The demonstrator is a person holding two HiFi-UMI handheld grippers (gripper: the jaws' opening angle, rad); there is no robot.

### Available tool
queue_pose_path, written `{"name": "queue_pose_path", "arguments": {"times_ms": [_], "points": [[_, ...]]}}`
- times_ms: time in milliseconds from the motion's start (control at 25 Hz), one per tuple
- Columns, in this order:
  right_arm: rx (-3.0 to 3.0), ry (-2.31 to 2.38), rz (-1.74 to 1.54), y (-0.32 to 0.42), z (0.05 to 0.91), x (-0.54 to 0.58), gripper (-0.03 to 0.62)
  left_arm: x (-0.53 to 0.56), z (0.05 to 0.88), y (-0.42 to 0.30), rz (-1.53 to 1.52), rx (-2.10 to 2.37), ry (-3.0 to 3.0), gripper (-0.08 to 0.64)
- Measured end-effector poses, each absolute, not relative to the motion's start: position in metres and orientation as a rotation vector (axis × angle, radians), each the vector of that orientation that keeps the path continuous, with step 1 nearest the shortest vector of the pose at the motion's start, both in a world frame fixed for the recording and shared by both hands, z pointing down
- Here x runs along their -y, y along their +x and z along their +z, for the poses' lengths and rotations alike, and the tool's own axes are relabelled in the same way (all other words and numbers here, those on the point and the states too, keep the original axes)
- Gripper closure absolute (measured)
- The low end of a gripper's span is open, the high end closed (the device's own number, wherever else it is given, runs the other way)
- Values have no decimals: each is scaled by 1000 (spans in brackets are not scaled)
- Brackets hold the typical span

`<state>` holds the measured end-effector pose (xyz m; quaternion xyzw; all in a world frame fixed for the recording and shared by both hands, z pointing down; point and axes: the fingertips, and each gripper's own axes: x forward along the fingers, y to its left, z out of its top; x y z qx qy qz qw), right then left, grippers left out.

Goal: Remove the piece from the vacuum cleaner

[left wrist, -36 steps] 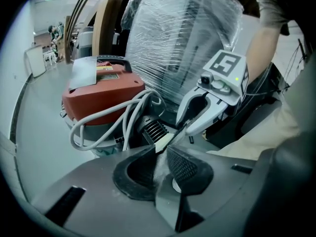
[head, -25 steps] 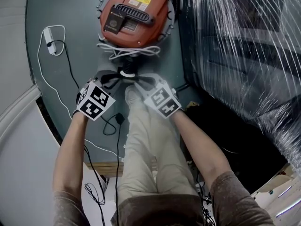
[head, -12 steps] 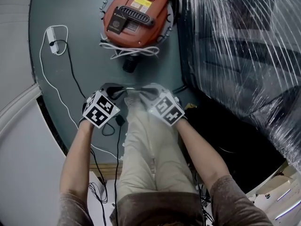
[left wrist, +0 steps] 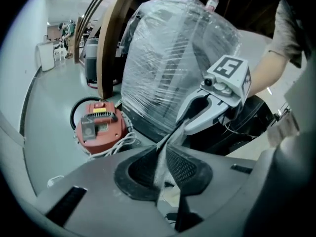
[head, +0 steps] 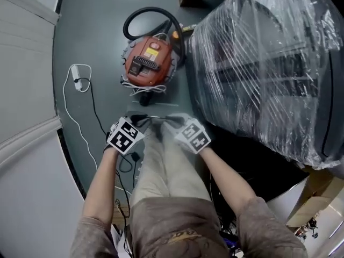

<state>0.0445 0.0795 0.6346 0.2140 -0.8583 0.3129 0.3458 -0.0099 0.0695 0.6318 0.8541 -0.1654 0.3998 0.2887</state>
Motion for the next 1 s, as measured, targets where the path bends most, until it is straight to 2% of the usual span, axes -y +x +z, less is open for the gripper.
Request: {"name": "queue_pose_path", "arguments": {"times_ms": [600,800,1000], "points": [[2404,555,605,53,343,-23,546,-24,336,0,1130,448,2369,508],[2439,594,518,47,281,-15,546,-13,273,-6,1146,549,2455,508],[2431,654,403,42,251,-23,541,-26,248,-12,1045,663,2506,508]]}}
